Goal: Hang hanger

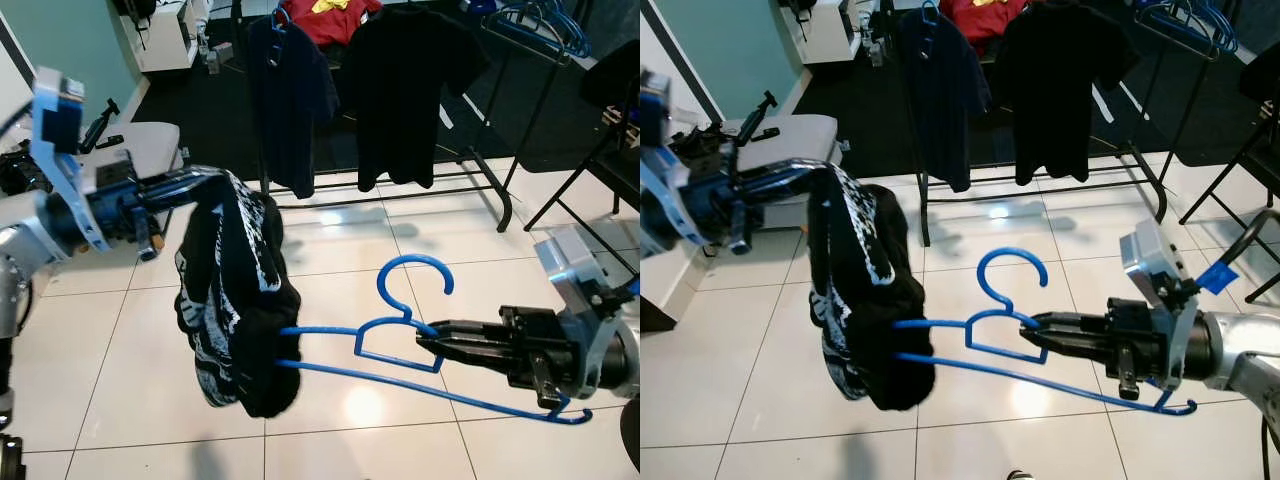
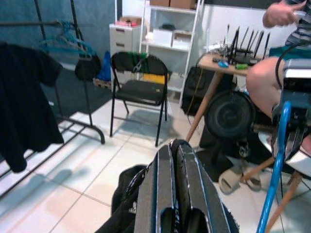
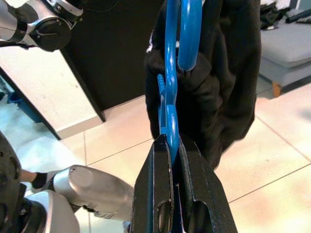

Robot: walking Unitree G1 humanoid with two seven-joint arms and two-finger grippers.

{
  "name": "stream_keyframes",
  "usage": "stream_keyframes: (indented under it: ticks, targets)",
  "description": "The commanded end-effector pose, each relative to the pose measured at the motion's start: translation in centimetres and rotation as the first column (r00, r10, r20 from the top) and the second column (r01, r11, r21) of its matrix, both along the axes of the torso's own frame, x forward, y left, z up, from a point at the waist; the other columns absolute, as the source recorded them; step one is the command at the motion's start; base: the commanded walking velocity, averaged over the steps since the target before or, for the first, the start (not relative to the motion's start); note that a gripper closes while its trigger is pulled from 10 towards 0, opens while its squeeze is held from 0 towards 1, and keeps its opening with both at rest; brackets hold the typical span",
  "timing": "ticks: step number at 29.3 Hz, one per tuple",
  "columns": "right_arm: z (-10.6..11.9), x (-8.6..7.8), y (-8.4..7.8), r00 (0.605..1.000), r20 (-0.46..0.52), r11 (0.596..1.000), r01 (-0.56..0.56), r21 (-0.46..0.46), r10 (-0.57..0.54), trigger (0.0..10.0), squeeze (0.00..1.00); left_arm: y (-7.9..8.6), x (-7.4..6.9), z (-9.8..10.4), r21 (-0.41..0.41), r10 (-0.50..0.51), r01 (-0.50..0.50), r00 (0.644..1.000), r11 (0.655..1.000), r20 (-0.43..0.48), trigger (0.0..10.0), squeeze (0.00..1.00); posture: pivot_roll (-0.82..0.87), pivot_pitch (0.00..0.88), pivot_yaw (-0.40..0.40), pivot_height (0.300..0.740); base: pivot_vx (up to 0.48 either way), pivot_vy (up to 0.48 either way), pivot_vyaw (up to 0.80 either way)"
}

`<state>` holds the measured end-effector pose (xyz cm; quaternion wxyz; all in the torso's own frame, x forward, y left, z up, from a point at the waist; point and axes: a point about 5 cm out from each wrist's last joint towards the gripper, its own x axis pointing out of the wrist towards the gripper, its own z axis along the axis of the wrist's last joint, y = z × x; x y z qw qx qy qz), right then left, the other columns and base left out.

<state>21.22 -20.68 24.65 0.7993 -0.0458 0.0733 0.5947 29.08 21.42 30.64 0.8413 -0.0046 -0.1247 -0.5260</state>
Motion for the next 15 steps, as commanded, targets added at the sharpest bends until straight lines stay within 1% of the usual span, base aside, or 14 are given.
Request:
stream_keyframes:
  ticks: [1, 2, 4, 5, 6, 7, 8, 9, 10, 11, 13, 14, 15]
  targets:
    - [0.6, -0.1, 0.1, 0.999, 0.051, 1.000, -0.002, 0.008, 0.001, 0.0, 0.00, -0.3, -0.1, 0.4, -0.022, -0.011, 0.011, 1.000, 1.000, 0.024, 0.0, 0.00, -0.06, 0.134, 0.057, 0.740, 0.000, 0.000, 0.00]
    - [1.0, 0.2, 0.1, 0.996, 0.085, 1.000, 0.012, 0.013, -0.013, 0.0, 0.00, -0.3, 0.1, 0.9, -0.042, 0.005, -0.004, 0.999, 0.999, 0.041, 0.0, 0.00, -0.05, 0.131, 0.058, 0.740, 0.000, 0.000, 0.00]
    - [1.0, 0.2, 0.1, 0.996, 0.085, 1.000, 0.012, 0.013, -0.013, 0.0, 0.00, -0.3, 0.1, 0.9, -0.042, 0.005, -0.004, 0.999, 0.999, 0.041, 0.0, 0.00, -0.05, 0.131, 0.058, 0.740, 0.000, 0.000, 0.00]
    - [1.5, 0.5, 0.2, 0.991, 0.130, 0.999, 0.030, 0.026, -0.033, 0.0, 0.00, -0.3, 0.3, 1.6, -0.069, 0.025, -0.020, 0.998, 0.997, 0.060, 0.0, 0.00, -0.05, 0.129, 0.059, 0.740, 0.000, 0.000, 0.00]
    - [1.5, 0.5, 0.2, 0.991, 0.130, 0.999, 0.030, 0.026, -0.033, 0.0, 0.00, -0.3, 0.3, 1.6, -0.069, 0.025, -0.020, 0.998, 0.997, 0.060, 0.0, 0.00, -0.05, 0.129, 0.059, 0.740, 0.000, 0.000, 0.00]
    - [1.9, 1.0, 0.5, 0.982, 0.180, 0.998, 0.057, 0.030, -0.062, 0.0, 0.00, -0.1, 0.7, 2.7, -0.111, 0.067, -0.057, 0.994, 0.992, 0.081, 0.0, 0.00, -0.05, 0.126, 0.059, 0.740, 0.000, 0.000, 0.00]
    - [1.9, 1.0, 0.5, 0.982, 0.180, 0.998, 0.057, 0.030, -0.062, 0.0, 0.00, -0.1, 0.7, 2.7, -0.111, 0.067, -0.057, 0.994, 0.992, 0.081, 0.0, 0.00, -0.05, 0.126, 0.059, 0.740, 0.000, 0.000, 0.00]
    - [1.8, 1.3, 0.9, 0.974, 0.211, 0.997, 0.078, 0.026, -0.081, 0.0, 0.00, 0.2, 1.1, 4.1, -0.169, 0.134, -0.115, 0.986, 0.979, 0.102, 0.0, 0.00, -0.05, 0.122, 0.059, 0.740, 0.000, 0.000, 0.00]
    - [1.8, 1.3, 0.9, 0.974, 0.211, 0.997, 0.078, 0.026, -0.081, 0.0, 0.00, 0.2, 1.1, 4.1, -0.169, 0.134, -0.115, 0.986, 0.979, 0.102, 0.0, 0.00, -0.05, 0.122, 0.059, 0.740, 0.000, 0.000, 0.00]
    - [1.7, 1.4, 1.1, 0.973, 0.217, 0.996, 0.081, 0.025, -0.085, 0.0, 0.00, 0.3, 1.3, 4.6, -0.194, 0.161, -0.138, 0.981, 0.971, 0.107, 0.0, 0.00, -0.05, 0.122, 0.059, 0.740, 0.000, 0.000, 0.00]
    - [1.2, 1.5, 1.5, 0.971, 0.221, 0.995, 0.093, 0.022, -0.096, 0.0, 0.00, 0.6, 1.6, 5.8, -0.261, 0.229, -0.194, 0.967, 0.946, 0.112, 0.0, 0.00, -0.04, 0.120, 0.057, 0.740, 0.000, 0.000, 0.00]
    - [1.2, 1.5, 1.5, 0.971, 0.221, 0.995, 0.093, 0.022, -0.096, 0.0, 0.00, 0.6, 1.6, 5.8, -0.261, 0.229, -0.194, 0.967, 0.946, 0.112, 0.0, 0.00, -0.04, 0.120, 0.057, 0.740, 0.000, 0.000, 0.00]
    - [0.8, 1.6, 1.8, 0.969, 0.224, 0.995, 0.104, 0.009, -0.103, 0.0, 0.00, 0.9, 1.7, 6.6, -0.299, 0.262, -0.218, 0.958, 0.929, 0.114, 0.0, 0.00, -0.04, 0.116, 0.058, 0.740, 0.000, 0.000, 0.00]
